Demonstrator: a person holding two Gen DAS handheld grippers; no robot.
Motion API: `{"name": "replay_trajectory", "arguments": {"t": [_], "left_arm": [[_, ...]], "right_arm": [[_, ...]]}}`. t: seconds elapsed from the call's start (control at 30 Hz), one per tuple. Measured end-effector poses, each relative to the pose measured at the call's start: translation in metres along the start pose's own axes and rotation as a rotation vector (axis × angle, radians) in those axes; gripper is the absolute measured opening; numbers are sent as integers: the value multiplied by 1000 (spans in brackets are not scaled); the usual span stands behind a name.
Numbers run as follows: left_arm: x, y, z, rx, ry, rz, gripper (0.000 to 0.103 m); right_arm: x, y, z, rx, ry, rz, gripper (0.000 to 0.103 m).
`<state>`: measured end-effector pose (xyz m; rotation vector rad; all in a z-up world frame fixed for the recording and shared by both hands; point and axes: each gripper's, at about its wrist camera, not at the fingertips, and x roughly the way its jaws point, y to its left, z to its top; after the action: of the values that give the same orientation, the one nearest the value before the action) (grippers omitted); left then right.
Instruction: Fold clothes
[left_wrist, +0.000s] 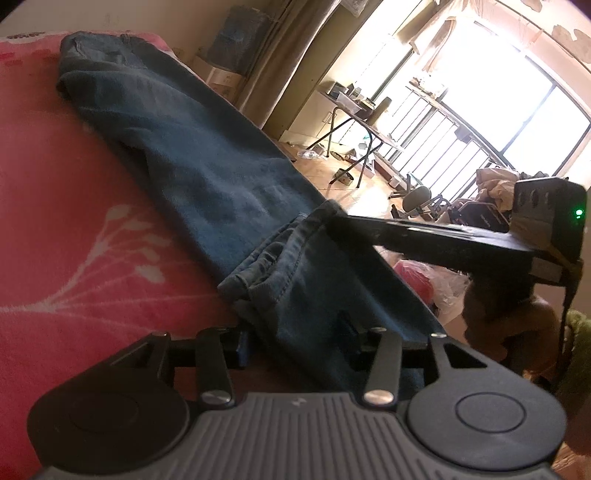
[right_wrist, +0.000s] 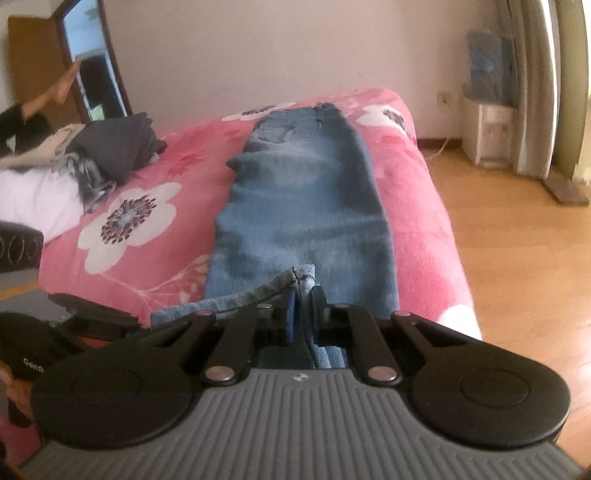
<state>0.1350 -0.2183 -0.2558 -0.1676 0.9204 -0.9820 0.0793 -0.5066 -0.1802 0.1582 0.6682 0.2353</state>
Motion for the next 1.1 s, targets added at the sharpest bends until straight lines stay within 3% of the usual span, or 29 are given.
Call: {"name": "replay_trajectory", "arguments": {"t": [0.23, 0.4, 0.63, 0.67, 0.8, 0.93, 1.1], "left_arm": [[1, 1, 0, -8, 0, -5, 46], [2, 0, 0, -11, 1, -2, 44], [2, 4, 0, -34, -4, 11, 32], [2, 4, 0, -37, -6, 14, 31], [0, 6, 0, -49, -14, 24, 21], [-3, 4, 2, -29, -38, 15, 10], [-6, -5, 3, 42, -67, 22, 9]], "right_arm": [[3, -8, -1, 84, -33, 25, 7], [15, -10, -6, 96, -8, 26, 7], [21, -19, -7, 149, 31, 46, 12], [21, -21, -6, 165, 40, 54, 15], [19, -31, -7, 204, 75, 106, 48], [18, -41, -8, 239, 110, 160, 50], [23, -61, -11, 332, 135, 264, 54]]}}
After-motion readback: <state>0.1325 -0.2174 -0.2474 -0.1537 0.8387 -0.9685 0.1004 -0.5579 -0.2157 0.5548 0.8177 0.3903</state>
